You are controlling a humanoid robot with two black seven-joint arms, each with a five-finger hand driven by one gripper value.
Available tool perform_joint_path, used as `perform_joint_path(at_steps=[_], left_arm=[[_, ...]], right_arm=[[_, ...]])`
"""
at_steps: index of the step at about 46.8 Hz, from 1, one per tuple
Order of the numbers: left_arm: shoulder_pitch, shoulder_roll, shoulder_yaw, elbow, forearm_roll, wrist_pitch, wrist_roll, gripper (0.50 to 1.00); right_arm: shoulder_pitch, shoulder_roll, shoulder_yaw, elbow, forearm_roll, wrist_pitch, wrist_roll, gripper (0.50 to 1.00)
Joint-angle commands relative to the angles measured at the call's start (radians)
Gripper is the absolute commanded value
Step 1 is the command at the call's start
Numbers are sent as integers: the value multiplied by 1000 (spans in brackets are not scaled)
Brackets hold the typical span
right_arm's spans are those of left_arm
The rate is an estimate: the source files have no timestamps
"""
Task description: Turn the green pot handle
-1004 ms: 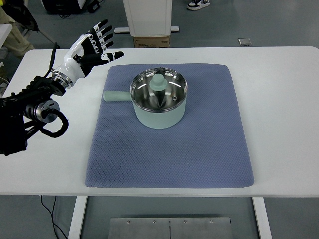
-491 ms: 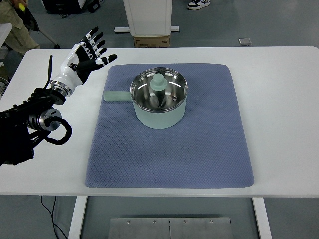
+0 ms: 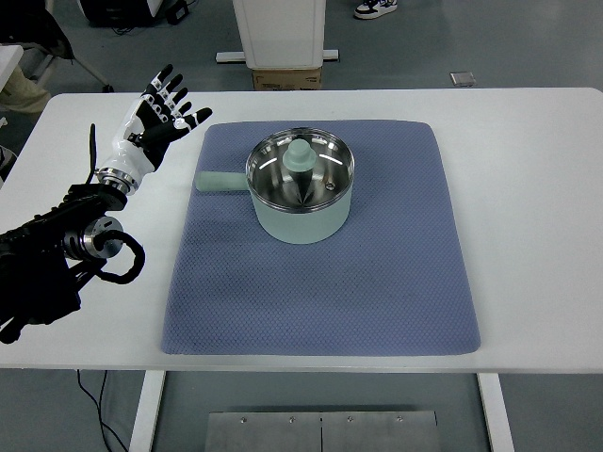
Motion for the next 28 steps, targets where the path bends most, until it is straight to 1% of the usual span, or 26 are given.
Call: perform_joint_path(at_steps=[1,17,28], left_arm=[[15,-2,-17,10,0,-2,0,1000],[50,-10,-82,14,-17,-9,0,1000],[52,-14,-85,14,-67,-14,0,1000]], right_arm=[[0,0,1,0,-1,0,0,1000],[0,0,-1,0,0,0,0,1000],[0,0,1,0,0,0,2,1000]])
